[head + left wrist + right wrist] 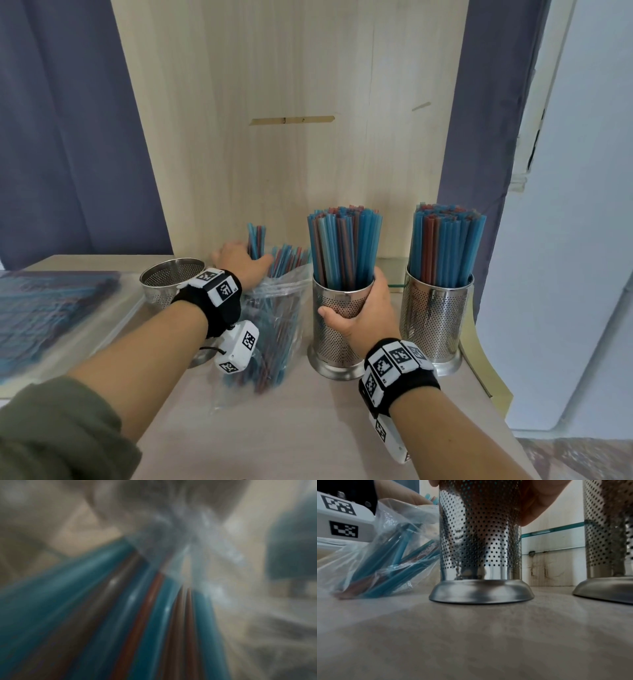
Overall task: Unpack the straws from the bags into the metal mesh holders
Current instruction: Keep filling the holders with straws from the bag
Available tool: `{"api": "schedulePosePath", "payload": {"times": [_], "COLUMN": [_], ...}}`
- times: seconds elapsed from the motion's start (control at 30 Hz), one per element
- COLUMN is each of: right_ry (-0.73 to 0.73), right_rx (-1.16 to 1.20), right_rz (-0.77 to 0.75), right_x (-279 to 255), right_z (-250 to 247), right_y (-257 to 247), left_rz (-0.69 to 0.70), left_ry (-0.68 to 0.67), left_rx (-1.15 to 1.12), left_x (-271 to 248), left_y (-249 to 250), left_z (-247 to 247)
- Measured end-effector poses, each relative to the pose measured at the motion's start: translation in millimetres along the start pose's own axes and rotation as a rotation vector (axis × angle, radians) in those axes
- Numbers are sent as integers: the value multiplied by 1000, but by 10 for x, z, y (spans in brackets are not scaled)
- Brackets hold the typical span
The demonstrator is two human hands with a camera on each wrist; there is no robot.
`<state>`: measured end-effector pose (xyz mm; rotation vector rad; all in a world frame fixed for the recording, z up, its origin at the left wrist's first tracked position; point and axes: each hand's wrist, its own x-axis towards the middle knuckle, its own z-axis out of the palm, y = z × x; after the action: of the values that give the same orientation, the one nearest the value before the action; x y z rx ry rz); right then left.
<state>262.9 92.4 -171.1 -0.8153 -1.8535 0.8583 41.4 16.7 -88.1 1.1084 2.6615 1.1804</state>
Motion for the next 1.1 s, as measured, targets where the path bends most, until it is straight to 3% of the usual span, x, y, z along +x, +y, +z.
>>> {"api": "schedulePosePath", "payload": {"times": [0.1,0.23,0.4,0.5,0.77,1.1], "right_ry": [-2,6,-1,-1,7,1], "right_rx": [7,24,28,32,13,3], "right_rz": [15,19,25,25,-7,9], "right_x": [5,-4,-12,-13,-20,-10], "right_z": [6,5,7,12,-30,-16], "right_y": [-5,-8,-21,-10,-29,-9], "left_rz": [30,-31,-75,-84,-107,-102], "left_ry": [-17,-131,-133,-153,-143,14], "left_rx": [205,456,540,492,99,-331], "left_x": [2,103,-26,1,101,154], "left_y": [31,-115,-107,-82,-53,220], "left_z": [-3,224,329,323,199,-292]}}
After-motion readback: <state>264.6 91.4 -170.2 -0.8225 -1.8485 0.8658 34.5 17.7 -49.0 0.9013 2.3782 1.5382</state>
